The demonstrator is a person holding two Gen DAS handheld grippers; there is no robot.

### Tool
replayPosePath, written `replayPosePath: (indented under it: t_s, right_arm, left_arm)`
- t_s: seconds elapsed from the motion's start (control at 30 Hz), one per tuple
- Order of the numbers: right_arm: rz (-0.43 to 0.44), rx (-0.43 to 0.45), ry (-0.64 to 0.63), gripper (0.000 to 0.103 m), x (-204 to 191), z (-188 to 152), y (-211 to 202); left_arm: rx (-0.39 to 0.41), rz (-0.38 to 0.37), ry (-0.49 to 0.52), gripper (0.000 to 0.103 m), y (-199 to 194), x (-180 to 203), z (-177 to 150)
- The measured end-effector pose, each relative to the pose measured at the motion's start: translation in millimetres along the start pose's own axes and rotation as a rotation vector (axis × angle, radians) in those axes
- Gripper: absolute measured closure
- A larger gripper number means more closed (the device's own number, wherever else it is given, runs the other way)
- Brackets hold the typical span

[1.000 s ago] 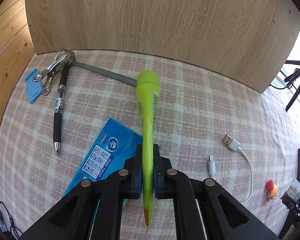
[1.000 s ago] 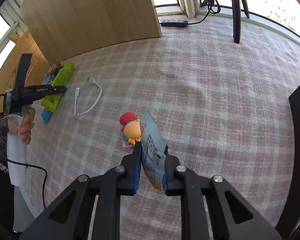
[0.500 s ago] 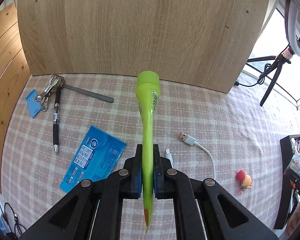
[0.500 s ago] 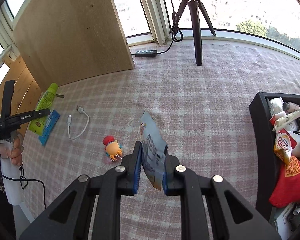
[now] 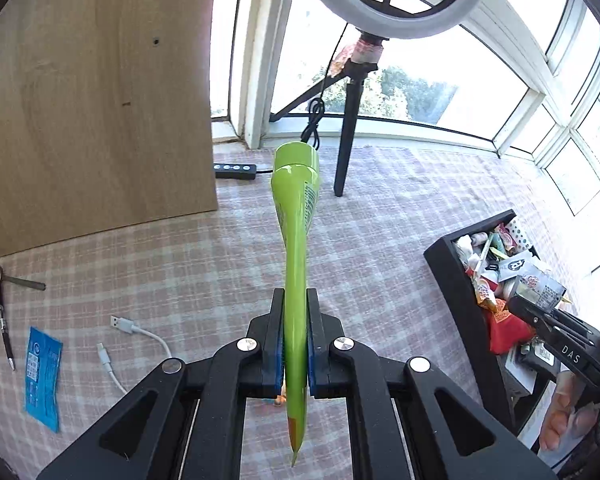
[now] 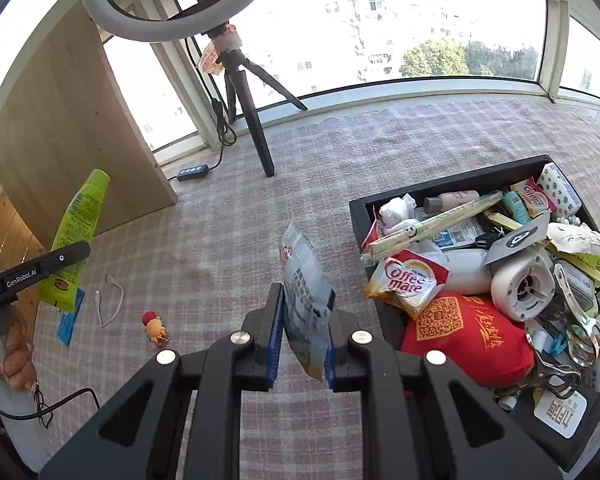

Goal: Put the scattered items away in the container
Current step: 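Carry the green tube and snack packet to the black tray and release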

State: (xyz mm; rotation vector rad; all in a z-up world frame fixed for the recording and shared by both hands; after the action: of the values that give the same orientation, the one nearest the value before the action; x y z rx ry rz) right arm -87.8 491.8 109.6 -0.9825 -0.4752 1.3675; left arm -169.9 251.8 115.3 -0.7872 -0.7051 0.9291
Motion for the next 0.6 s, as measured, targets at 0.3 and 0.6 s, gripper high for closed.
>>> replayPosePath:
  t_s: [0.3,0.6]
  right_arm:
    - [-0.149,0.064,0.176,0.087,105.8,9.5,-45.7]
    - [-0.244,0.081,0.256,0.086,165.1,4.2,-69.9]
  left_arm:
    - [-0.024,-0.186,0.201,0.096,28.6,148.0,35.8]
    - [-0.051,-0.309,0.344,0.096,48.7,253.9,47.6]
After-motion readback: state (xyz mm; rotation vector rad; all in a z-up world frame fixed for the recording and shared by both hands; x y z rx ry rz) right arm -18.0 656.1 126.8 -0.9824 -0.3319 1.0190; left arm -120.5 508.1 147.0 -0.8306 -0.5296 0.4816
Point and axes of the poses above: each gripper's, at about its wrist camera, not at the fingertips, and y roughly the way its jaws point, x to its right, z to its top, the point moved 2 cm from there along y, roughly the way its jaws point, and after that the axes turned 3 degrees about y, right-handed, at the moved point
